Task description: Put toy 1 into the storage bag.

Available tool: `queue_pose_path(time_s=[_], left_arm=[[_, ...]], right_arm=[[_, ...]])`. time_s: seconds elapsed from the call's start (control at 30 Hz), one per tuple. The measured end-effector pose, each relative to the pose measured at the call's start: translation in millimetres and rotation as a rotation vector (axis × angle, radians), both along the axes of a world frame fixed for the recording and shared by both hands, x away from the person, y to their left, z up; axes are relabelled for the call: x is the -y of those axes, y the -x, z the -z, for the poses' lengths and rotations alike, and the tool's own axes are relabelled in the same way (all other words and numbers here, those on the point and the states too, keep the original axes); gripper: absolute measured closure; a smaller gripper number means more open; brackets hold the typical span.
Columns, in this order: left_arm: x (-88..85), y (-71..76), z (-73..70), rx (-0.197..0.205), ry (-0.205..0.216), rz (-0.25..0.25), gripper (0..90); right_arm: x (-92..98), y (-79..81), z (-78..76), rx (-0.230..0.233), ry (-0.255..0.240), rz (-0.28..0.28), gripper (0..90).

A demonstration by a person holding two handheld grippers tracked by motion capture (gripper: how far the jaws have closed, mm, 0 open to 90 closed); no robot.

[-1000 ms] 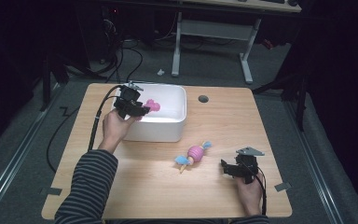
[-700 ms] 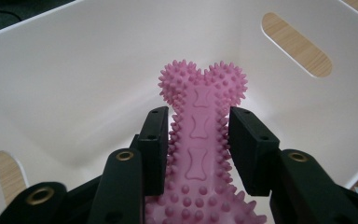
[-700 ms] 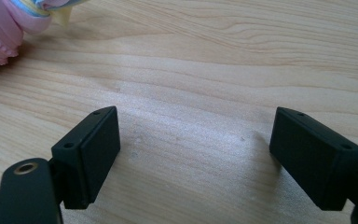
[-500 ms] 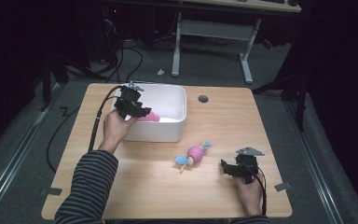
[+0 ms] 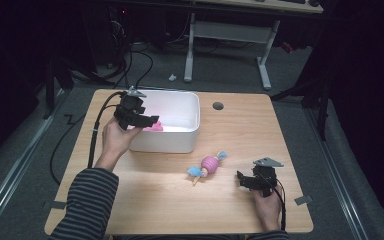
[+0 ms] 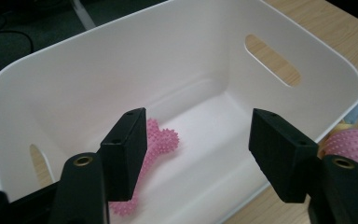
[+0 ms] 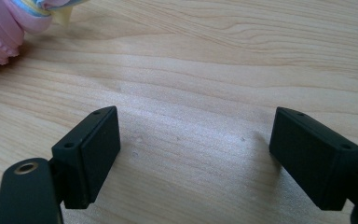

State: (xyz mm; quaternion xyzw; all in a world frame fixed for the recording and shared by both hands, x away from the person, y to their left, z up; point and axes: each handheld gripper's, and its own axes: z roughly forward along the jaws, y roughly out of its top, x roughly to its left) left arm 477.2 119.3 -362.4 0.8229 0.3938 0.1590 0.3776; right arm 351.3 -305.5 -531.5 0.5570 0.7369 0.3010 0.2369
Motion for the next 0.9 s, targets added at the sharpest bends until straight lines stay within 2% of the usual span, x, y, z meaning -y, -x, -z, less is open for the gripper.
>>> queue_pose_path(time_s=[0.2,0.23,0.63,0.7,0.73,0.77,0.9], left_arm=[[-11.4,11.6,-3.9,0.015,0.011,-0.002,34.1],[-17.4,17.5,-4.3,0.017,0.026,-0.005,33.7],[-49.9,46.9,-3.3,0.055,0.098,-0.031,34.5],[-51.7,49.1,-3.1,0.054,0.088,-0.033,34.3],[-54.1,54.2,-1.9,0.071,0.076,-0.039,33.8],[-54.1,54.2,-1.9,0.071,0.076,-0.039,33.7],[-64.9,67.3,2.3,0.086,0.099,-0.054,33.5]], right_arm=[[0.0,0.0,0.0,0.0,0.0,0.001,16.3],[0.0,0.0,0.0,0.0,0.0,0.0,16.3],[-0.1,-0.1,0.0,0.0,0.0,0.001,16.3],[-0.1,-0.1,0.0,0.0,0.0,0.001,16.3],[-0.1,-0.1,0.0,0.0,0.0,0.001,16.3],[-0.1,-0.1,0.0,0.0,0.0,0.001,16.3],[-0.2,-0.1,0.0,0.0,0.0,0.002,16.4]])
